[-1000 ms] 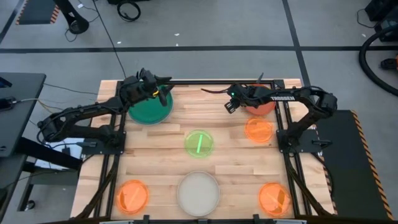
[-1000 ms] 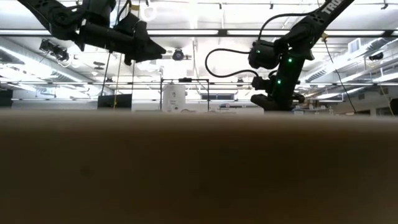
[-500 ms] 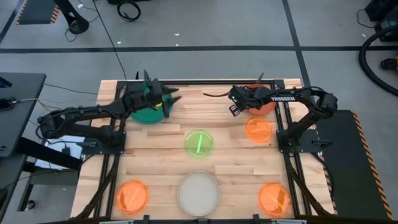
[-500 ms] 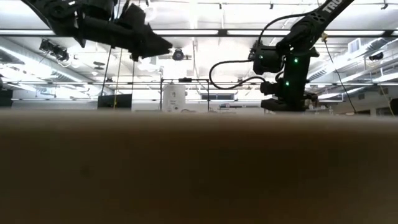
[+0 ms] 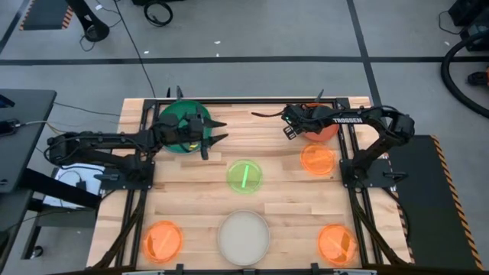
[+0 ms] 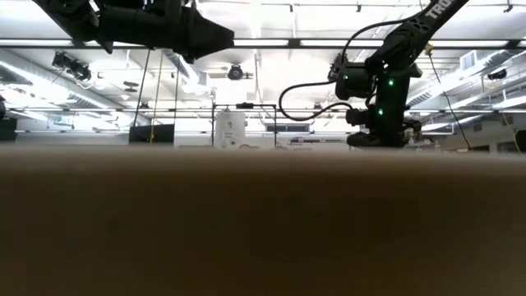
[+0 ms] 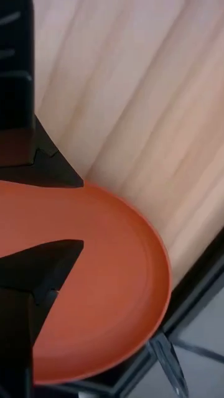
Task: Stack plastic plates
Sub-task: Stack the orange plate on top of the green plate
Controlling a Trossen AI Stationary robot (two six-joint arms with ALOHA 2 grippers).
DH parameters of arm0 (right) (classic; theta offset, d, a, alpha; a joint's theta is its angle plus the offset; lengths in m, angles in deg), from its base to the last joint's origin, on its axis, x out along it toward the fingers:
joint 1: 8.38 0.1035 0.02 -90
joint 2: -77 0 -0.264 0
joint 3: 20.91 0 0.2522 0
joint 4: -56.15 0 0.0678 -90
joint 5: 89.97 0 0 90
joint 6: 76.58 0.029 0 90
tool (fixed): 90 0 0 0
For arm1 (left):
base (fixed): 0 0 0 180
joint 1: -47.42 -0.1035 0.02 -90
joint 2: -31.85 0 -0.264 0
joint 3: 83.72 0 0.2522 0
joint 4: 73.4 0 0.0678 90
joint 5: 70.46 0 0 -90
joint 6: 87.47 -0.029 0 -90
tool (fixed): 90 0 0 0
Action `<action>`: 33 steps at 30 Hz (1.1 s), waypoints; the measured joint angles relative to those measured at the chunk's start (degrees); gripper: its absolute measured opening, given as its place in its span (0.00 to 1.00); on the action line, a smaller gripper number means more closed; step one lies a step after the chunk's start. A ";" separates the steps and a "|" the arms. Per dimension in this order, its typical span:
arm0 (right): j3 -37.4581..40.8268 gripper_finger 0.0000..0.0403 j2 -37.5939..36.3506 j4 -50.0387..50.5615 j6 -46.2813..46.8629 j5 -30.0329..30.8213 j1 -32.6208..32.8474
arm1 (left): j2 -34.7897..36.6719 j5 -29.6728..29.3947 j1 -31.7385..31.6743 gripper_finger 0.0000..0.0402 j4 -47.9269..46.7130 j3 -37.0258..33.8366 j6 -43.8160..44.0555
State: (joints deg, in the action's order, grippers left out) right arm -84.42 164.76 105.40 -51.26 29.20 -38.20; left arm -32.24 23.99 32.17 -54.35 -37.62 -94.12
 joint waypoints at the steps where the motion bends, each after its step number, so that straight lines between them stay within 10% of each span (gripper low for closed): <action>1: 0.00 0.39 0.00 0.00 -0.01 0.78 0.03 | 0.00 0.00 0.09 0.47 -0.01 0.00 0.39; 33: 2.38 0.51 -0.28 -4.01 -4.50 -7.83 1.88 | 0.00 2.30 0.13 0.47 -0.01 -0.02 2.97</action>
State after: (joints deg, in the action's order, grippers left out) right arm -82.04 164.48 101.39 -55.76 21.37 -36.32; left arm -32.24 26.29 32.30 -54.36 -37.64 -91.16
